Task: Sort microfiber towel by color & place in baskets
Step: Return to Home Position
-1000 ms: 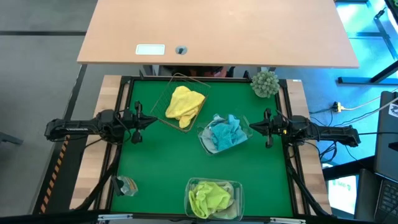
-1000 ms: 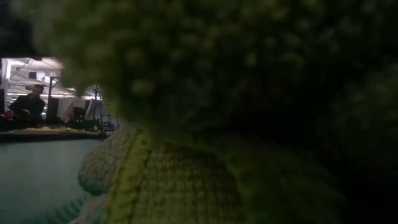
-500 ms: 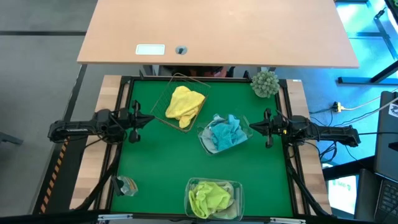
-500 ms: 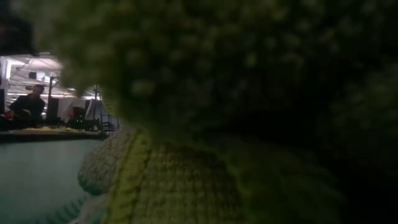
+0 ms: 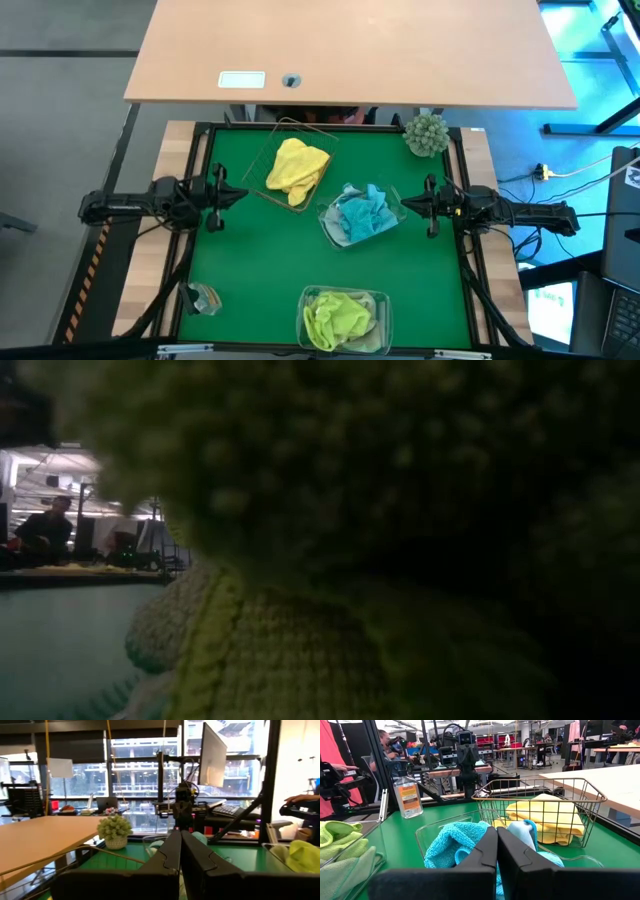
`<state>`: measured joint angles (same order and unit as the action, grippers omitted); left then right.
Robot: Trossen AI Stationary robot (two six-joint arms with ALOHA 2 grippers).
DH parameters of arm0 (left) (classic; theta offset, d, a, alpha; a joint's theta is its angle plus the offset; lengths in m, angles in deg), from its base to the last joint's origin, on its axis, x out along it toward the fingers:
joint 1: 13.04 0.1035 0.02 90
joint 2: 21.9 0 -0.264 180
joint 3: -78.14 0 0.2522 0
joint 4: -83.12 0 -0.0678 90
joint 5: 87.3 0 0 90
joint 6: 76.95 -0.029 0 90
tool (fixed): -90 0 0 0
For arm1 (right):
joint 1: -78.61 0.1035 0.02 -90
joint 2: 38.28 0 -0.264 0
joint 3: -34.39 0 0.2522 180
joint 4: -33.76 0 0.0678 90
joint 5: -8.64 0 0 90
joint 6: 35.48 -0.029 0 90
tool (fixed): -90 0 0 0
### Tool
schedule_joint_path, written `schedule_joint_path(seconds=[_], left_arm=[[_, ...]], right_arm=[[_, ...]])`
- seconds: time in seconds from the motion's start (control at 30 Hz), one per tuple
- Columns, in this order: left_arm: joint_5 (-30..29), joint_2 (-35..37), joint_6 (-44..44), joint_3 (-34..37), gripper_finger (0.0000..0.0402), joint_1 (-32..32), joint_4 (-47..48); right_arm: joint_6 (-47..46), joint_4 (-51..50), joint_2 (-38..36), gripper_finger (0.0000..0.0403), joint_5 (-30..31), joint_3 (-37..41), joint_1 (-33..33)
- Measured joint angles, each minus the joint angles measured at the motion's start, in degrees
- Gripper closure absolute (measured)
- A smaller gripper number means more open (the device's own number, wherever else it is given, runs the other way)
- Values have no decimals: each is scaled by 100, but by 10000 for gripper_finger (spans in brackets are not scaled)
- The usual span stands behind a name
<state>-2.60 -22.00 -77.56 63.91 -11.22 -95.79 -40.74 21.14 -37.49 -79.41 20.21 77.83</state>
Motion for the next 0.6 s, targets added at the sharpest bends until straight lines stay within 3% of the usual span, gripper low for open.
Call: schedule_joint_path(seconds=[0.6], left_arm=[[1,-2,0,0,401,-126,11]], right_arm=[[-1,0,4,400,0,0,0]])
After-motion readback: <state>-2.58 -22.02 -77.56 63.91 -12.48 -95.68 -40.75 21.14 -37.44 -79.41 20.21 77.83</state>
